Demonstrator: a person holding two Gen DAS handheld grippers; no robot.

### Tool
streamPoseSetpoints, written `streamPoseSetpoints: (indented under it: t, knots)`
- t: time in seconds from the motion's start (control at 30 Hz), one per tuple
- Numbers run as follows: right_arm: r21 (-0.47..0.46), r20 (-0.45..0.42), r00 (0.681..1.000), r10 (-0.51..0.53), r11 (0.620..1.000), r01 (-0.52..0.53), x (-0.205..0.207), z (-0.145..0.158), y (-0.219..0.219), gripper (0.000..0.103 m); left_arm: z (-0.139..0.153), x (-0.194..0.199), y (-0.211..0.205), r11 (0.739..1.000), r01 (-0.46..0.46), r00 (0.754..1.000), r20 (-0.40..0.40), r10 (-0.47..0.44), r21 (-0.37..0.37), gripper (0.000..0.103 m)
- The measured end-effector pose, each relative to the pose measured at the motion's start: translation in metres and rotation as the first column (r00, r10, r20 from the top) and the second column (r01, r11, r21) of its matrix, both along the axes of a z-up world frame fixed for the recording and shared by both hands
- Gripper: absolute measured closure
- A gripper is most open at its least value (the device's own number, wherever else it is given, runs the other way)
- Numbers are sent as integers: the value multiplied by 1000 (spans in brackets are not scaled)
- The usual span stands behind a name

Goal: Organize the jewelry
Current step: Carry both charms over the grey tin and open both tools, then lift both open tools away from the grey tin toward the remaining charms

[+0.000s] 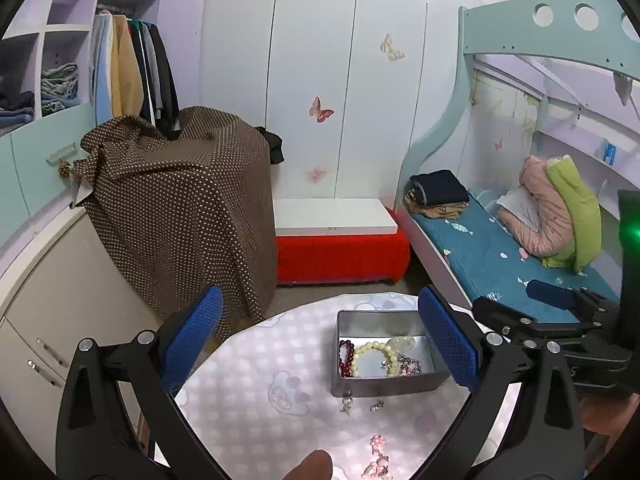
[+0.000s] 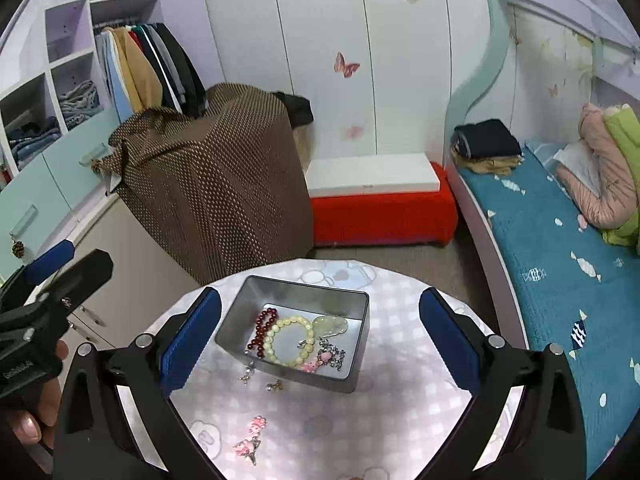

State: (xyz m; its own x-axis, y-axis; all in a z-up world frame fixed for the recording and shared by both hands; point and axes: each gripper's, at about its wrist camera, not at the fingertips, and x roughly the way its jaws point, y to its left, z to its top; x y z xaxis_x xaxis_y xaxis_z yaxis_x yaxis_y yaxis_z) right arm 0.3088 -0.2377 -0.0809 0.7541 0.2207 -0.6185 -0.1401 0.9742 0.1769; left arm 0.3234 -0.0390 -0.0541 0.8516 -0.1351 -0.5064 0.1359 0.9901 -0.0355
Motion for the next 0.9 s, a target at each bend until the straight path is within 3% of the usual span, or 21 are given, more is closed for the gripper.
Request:
streamPoseSetpoints:
  t: [0.53, 0.9]
  knots:
    - [-22, 157, 986, -61, 998, 65, -75, 30, -5, 8, 12, -71, 11, 999, -41, 997, 63, 41, -7, 5]
    - [-18, 184, 980, -73, 997, 78, -115, 24, -6, 8, -6, -112, 15, 998, -56, 997, 56, 55, 21, 5]
